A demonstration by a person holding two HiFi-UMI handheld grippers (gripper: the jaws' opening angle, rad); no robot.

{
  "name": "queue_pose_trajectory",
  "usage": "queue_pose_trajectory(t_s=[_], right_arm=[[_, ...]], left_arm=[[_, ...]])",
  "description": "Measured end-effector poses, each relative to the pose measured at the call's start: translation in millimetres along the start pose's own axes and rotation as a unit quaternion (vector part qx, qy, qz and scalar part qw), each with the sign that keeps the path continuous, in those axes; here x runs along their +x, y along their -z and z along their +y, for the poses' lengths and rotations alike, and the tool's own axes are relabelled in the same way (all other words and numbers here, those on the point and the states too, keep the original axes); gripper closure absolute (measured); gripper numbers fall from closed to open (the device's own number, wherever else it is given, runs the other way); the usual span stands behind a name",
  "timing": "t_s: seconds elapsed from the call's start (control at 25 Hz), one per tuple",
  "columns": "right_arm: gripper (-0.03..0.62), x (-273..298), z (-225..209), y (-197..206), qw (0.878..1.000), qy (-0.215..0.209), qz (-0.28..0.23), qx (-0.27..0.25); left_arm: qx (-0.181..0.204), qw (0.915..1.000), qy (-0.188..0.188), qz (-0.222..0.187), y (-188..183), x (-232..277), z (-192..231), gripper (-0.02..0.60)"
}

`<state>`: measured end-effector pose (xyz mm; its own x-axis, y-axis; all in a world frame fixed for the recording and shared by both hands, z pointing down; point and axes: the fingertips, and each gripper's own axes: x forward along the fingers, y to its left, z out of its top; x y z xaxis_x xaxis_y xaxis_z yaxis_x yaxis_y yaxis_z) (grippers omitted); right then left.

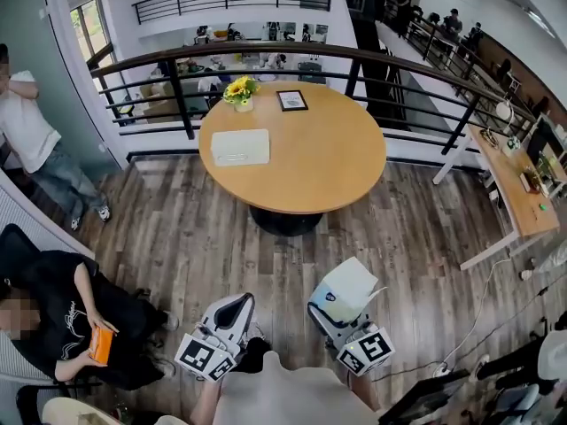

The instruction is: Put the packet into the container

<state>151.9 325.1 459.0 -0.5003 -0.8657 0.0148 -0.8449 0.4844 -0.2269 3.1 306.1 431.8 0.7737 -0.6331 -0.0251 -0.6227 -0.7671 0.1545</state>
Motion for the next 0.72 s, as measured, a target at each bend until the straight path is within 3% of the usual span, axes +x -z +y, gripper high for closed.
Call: queue_pose_trajectory(t_s=[0.24, 0.44, 0.72], right_arm=[[0.276, 66, -4, -28, 1.000, 0.006, -0.008, -0.016], [0.276, 112, 0, -32, 1.000, 0.002, -0.008, -0.028], [0.276, 134, 0, -22, 1.000, 0.002, 0.010, -0.018]], left_arm=[[0.010, 0.9998, 0.007, -0.014, -33, 20, 62, 0.577], [0.007, 0.9998, 0.003, -0.018, -38, 24, 107, 0.577], [-0.012, 0.9999, -0.001, -0.006, -30, 26, 129, 0.577]])
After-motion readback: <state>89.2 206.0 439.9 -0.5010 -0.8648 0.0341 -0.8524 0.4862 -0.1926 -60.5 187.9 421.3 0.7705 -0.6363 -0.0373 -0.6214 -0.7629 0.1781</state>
